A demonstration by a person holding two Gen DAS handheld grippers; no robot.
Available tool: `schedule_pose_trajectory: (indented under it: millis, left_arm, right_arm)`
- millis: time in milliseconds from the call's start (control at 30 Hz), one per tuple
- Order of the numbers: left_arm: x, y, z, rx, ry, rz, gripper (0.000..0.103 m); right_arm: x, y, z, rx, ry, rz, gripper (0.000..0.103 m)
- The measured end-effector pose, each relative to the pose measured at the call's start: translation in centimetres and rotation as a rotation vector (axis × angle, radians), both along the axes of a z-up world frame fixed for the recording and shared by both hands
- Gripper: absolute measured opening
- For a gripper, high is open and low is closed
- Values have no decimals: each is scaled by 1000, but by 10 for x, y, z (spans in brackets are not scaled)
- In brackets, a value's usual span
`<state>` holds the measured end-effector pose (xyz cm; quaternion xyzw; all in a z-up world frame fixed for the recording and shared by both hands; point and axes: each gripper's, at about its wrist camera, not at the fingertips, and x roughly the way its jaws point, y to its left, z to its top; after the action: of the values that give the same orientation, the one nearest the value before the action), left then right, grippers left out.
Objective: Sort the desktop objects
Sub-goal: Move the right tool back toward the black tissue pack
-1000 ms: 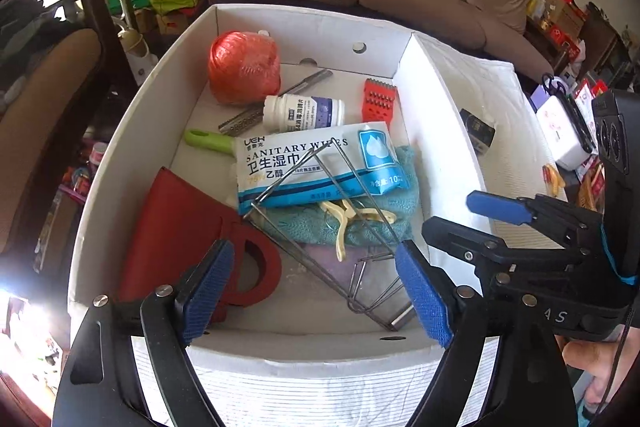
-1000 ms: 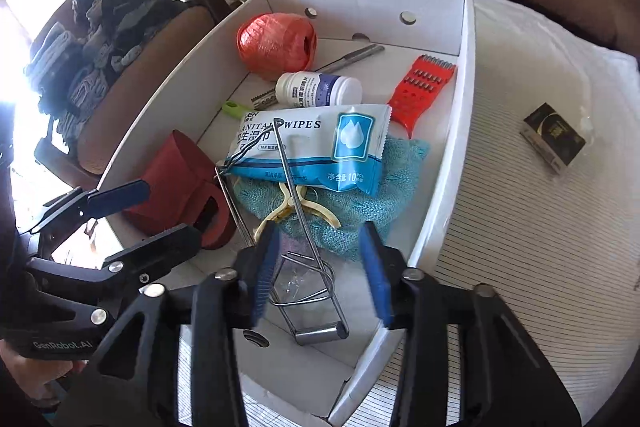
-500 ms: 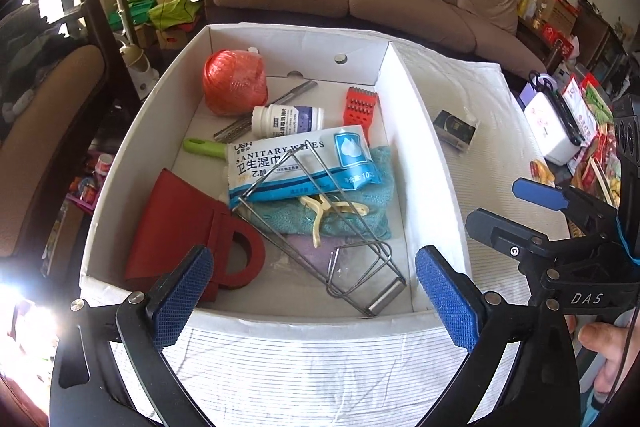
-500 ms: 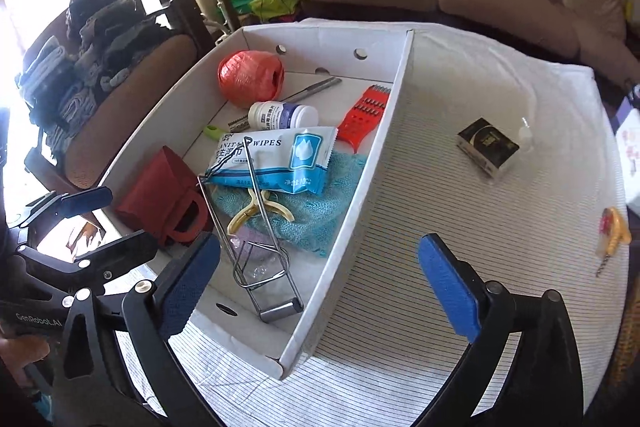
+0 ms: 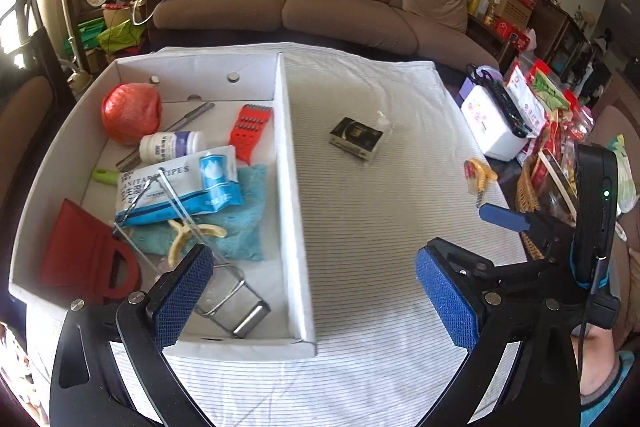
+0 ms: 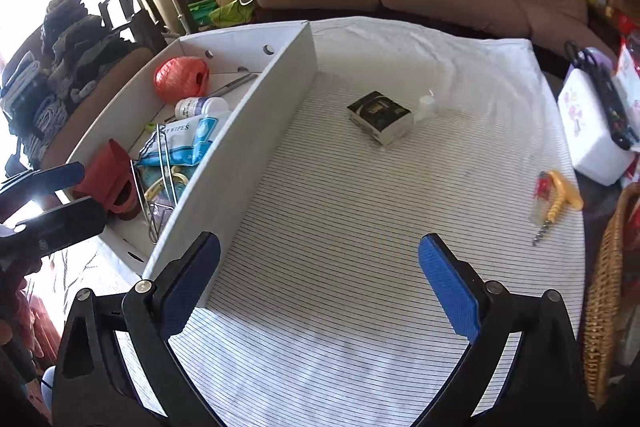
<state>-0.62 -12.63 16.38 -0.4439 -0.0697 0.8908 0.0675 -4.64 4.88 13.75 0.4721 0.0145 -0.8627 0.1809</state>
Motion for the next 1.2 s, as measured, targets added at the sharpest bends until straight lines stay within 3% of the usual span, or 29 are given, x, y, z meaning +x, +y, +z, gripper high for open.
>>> schedule_pose_trajectory:
  millis: [167,500,733,867,1200]
  left_arm:
    - [-25,54,-11,11,-16,-68,103]
    - [-117,108,-58,-13,-87,-63,103]
    - [-185,120,-94,-27,-130,36,103]
    - [-210,117,-114,-15,-157,100,103]
    - [-243,123,-145,12,-208,76,100]
  right_arm:
    - [-6,52,-18,0,-2,-34,100]
    - [-36,105,-63,0,-3,-36,100]
    - [-50,124,-88,-38,7,-66,100]
    - [-58,125,-93,-10,46,-61,100]
    - [-66,140,-94,-44,64,-89,100]
